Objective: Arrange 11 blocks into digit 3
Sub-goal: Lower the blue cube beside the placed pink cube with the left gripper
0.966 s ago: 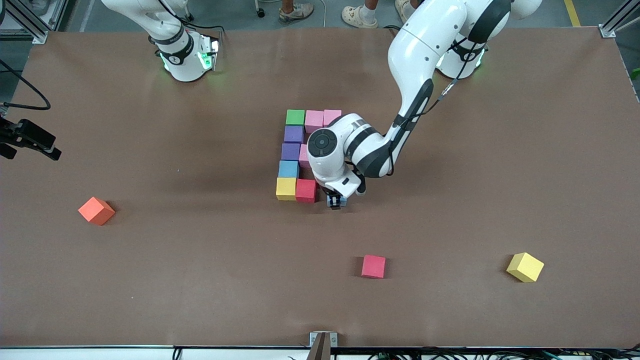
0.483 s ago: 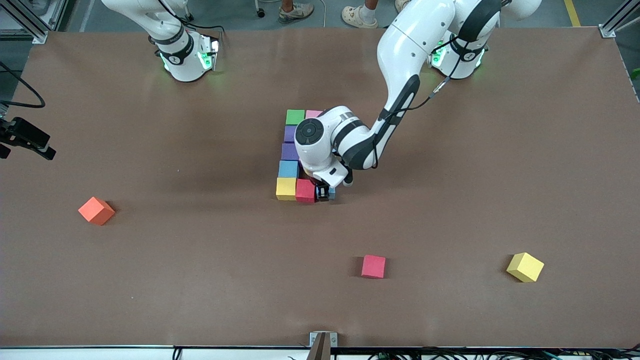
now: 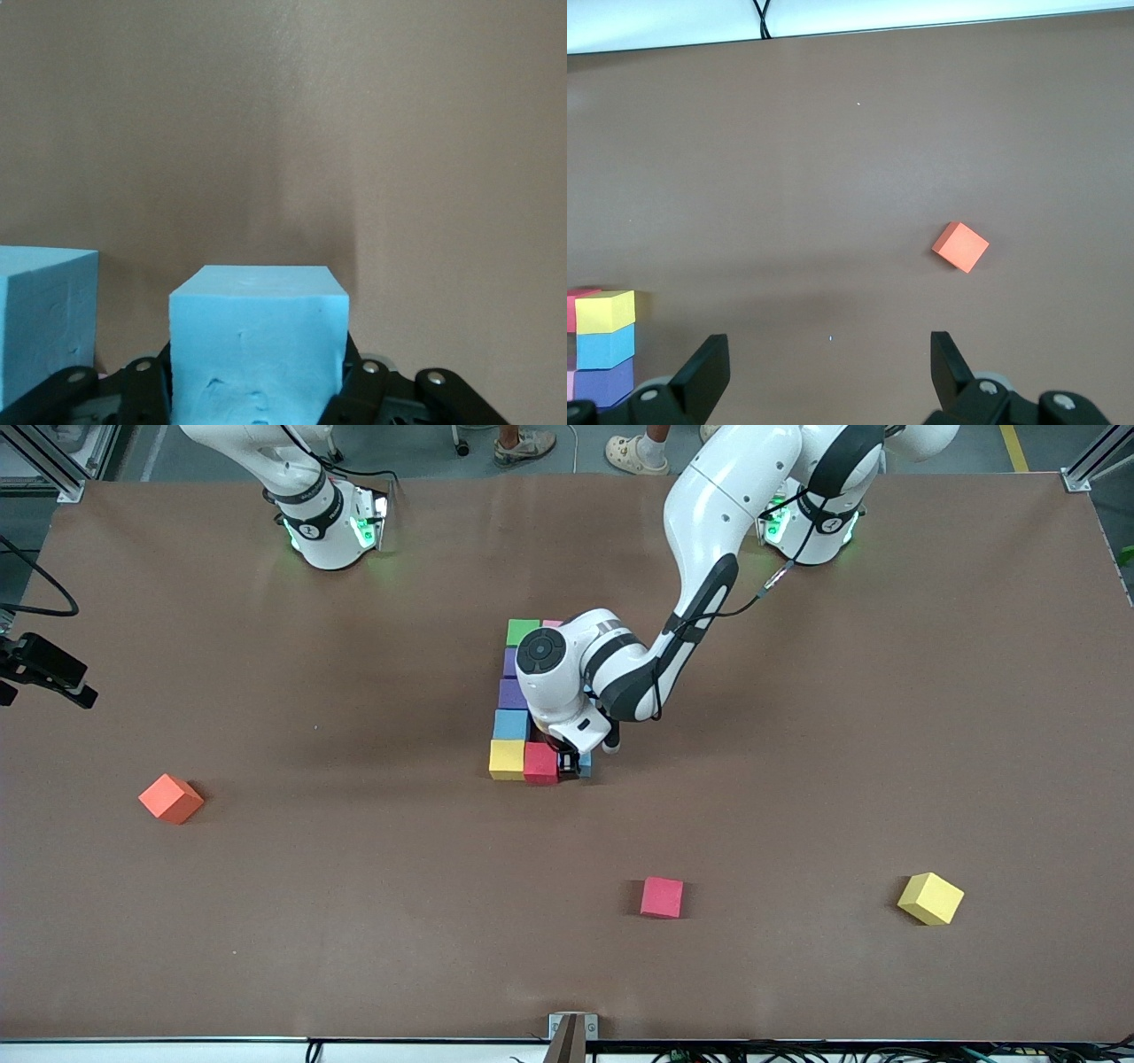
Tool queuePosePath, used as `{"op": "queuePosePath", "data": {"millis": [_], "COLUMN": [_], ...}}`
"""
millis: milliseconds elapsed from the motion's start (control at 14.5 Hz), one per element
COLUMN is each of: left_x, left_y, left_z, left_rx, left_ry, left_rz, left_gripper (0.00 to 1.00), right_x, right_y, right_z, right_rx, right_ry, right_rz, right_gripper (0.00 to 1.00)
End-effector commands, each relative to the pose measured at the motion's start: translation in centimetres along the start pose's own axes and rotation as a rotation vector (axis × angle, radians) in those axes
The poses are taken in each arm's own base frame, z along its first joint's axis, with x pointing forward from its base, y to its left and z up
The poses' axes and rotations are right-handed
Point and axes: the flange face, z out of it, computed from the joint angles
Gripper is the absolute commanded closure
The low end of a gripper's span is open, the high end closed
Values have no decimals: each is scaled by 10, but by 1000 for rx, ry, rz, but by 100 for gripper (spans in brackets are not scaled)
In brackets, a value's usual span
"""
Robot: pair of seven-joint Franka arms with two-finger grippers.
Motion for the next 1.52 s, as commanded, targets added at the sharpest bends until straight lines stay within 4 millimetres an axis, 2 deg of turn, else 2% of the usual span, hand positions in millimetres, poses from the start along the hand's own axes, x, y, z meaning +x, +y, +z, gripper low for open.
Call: {"op": "queuePosePath", "data": {"millis": [0,759,1450], "left_x": [1,9,-2], "left_y": [3,16,9], "left_z": [9,15,13], "left_rx": [-18,-38,-50], "left_ry": [13,-5,-22], "left_rz": [59,51,63], "left_gripper": [94,95,95], "right_x": [-2,-1,0], "right_y": [2,0,-1], "right_z": [-4,-3,-1], "right_rx": [-12,-12,-12], "right_ry": [4,2,0], "right_rz": [11,7,0], "right_gripper": [0,0,0]}}
